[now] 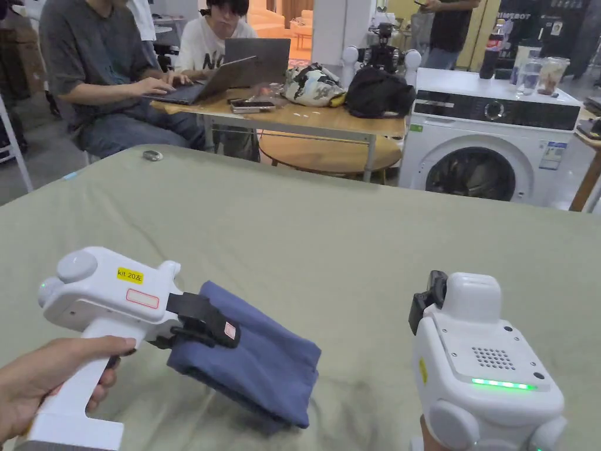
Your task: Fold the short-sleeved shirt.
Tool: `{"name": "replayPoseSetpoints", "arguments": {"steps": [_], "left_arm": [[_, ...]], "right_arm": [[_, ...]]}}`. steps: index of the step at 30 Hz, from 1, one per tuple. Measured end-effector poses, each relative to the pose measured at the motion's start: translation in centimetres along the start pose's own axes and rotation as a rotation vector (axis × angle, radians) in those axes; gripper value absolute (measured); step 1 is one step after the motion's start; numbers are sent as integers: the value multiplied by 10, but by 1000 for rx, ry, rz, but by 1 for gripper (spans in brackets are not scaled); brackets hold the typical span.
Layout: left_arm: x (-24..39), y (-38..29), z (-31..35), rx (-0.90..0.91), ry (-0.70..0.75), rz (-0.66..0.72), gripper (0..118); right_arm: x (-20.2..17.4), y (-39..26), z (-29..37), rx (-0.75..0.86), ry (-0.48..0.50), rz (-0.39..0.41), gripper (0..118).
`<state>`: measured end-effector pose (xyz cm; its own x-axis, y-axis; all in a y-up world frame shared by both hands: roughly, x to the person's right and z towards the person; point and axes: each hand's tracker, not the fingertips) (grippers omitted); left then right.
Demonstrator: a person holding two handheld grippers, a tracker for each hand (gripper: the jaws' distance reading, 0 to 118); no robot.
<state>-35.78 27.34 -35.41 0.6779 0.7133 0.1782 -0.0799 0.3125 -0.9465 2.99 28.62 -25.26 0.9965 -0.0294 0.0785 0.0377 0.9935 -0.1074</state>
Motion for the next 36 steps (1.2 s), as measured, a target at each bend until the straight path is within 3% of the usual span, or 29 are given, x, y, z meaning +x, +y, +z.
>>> {"name": "replayPoseSetpoints", "arguments": {"steps": [7, 13, 22, 25, 28, 30, 36], "left_arm": [[-68, 15, 112, 74, 236, 88, 21], [-127, 29, 195, 127, 463, 155, 21], [-194, 50, 219, 127, 719, 177, 24], [-200, 51, 199, 71, 829, 125, 39], [-202, 52, 184, 49, 954, 73, 43], [-204, 54, 189, 62, 998, 65, 59], [-186, 56, 221, 124, 960, 53, 64]], "right_arm": [[-88, 0, -28, -15, 119, 37, 0], [-128, -8, -36, -47, 207, 66, 0], [-135, -18, -46, -94, 216, 113, 0], [-133, -20, -49, -113, 210, 113, 0], [-131, -21, -49, -120, 204, 116, 0], [-130, -21, -49, -119, 202, 122, 0], [-127, -20, -49, -126, 202, 114, 0]]}}
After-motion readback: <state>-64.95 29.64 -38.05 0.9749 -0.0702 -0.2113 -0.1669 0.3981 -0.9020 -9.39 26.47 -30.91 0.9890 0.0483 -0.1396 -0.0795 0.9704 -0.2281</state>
